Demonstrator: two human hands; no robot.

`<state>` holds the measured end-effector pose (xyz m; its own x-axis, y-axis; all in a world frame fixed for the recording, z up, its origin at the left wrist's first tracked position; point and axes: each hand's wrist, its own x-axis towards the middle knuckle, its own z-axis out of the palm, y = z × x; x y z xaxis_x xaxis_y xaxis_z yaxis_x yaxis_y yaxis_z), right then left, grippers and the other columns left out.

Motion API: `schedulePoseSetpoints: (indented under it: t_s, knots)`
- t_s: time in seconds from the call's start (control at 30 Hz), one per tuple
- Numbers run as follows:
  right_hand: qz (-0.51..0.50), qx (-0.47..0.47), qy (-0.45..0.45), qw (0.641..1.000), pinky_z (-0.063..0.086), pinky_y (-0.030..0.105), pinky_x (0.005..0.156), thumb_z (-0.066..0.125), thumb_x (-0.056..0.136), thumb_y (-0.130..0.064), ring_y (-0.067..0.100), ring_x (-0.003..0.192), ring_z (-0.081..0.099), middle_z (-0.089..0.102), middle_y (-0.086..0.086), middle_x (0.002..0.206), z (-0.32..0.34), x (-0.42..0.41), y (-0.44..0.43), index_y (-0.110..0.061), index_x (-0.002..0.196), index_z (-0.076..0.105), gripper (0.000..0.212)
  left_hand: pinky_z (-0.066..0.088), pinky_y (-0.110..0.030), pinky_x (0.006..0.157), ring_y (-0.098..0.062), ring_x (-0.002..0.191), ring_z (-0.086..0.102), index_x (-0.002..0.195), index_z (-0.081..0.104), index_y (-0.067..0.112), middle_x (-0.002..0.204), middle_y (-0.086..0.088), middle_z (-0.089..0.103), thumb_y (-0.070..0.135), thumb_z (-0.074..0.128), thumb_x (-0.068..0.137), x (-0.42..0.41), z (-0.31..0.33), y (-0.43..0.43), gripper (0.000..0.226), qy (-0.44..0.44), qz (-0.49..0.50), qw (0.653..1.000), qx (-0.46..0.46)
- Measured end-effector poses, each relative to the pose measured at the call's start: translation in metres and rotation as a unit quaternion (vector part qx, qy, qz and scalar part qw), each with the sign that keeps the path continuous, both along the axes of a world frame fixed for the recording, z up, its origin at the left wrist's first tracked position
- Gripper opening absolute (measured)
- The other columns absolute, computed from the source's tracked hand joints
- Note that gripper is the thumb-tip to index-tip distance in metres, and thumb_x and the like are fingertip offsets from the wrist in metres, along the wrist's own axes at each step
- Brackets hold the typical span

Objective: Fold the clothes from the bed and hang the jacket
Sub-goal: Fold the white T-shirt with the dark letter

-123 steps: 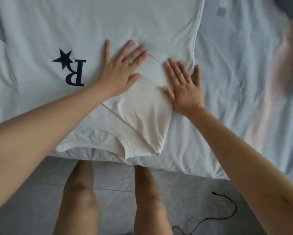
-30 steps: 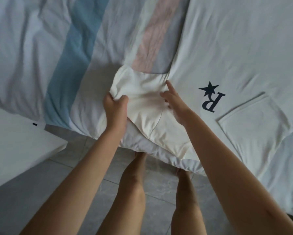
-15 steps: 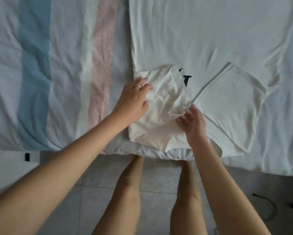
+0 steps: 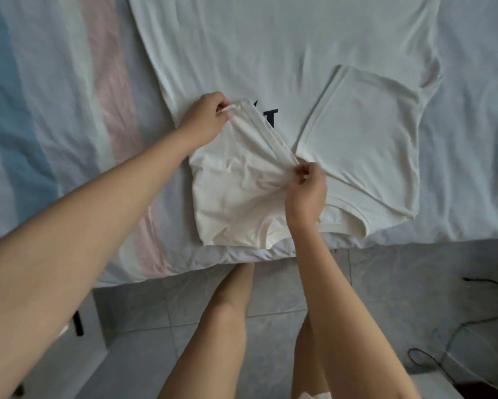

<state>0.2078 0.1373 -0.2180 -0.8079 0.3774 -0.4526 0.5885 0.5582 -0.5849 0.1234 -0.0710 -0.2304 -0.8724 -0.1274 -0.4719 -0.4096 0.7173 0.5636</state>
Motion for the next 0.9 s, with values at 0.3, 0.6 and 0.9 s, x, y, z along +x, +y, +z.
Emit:
schedulePoseSetpoints:
  t_s: [0.3, 0.6, 0.9]
  knots:
    - [0.104, 0.041, -0.047, 0.993, 0.033, 0.028, 0.064, 0.058, 0.09, -0.017, 0.021, 0.093, 0.057, 0.052, 0.001, 0.118, -0.003, -0.002, 0.002, -0.013, 0.115, 0.051, 0.026, 0.047, -0.036, 0.085, -0.017, 0.086, 0.053, 0.112, 0.055, 0.001, 0.099, -0.008, 0.057, 0.002, 0.053, 0.09, 0.009, -0.003, -0.004, 0.022, 0.055, 0.005, 0.997, 0.059]
    - [0.15, 0.156, -0.107, 0.97, 0.035, 0.034, 0.073, 0.048, 0.095, -0.021, 0.028, 0.096, 0.059, 0.058, 0.003, 0.109, -0.003, -0.002, -0.004, -0.013, 0.11, 0.049, 0.017, 0.044, -0.045, 0.072, -0.033, 0.104, 0.054, 0.122, 0.05, 0.014, 0.125, -0.009, 0.047, -0.002, 0.046, 0.084, 0.0, 0.014, 0.014, 0.041, 0.095, -0.249, 0.946, -0.186]
    - [0.163, 0.07, -0.126, 0.976, 0.043, 0.037, 0.075, 0.055, 0.091, -0.023, 0.028, 0.09, 0.057, 0.054, 0.004, 0.104, 0.0, -0.006, -0.001, -0.014, 0.099, 0.049, 0.014, 0.045, -0.041, 0.079, -0.033, 0.108, 0.049, 0.115, 0.055, 0.008, 0.123, -0.015, 0.044, 0.012, 0.06, 0.083, -0.019, 0.012, 0.022, 0.033, 0.019, -0.274, 0.95, -0.149]
